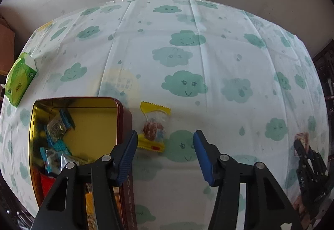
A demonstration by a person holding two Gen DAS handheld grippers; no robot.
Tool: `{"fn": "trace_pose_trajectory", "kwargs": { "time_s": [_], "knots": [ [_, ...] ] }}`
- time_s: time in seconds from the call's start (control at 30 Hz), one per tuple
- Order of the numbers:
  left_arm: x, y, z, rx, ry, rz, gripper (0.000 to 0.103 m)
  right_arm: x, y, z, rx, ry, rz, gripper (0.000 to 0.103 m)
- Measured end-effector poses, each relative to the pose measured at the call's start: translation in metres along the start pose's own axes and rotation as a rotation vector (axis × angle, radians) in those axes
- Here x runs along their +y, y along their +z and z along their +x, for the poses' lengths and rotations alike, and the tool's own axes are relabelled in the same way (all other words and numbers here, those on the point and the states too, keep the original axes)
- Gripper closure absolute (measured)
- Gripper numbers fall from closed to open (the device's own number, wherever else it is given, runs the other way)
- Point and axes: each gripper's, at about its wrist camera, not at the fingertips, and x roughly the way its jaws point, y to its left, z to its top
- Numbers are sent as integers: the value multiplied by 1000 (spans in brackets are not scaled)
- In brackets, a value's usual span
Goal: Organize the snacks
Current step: 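Grasp the yellow-wrapped candy with the left tool while the right tool holds the pink candy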
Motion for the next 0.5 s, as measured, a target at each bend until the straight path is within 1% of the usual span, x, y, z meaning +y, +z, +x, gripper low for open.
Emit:
{"fn": "trace_pose_trajectory", "kwargs": {
  "time_s": [0.07, 0.23, 0.4, 0.43, 0.5],
  "knots": [
    [0, 4, 8, 14, 5, 2, 59, 0, 0, 0, 0, 2, 2, 77],
    [3, 9, 24, 33, 24, -19, 64, 0, 0, 0, 0, 4, 3, 77],
    [5, 10, 36, 49, 42, -23, 64, 0, 0, 0, 0, 3, 4, 77],
    [5, 10, 37, 48, 39, -19, 69, 0, 0, 0, 0, 3, 4, 77],
    [4, 9, 39, 54, 39, -14, 73, 0, 0, 0, 0, 3, 4, 77]
  ]
}}
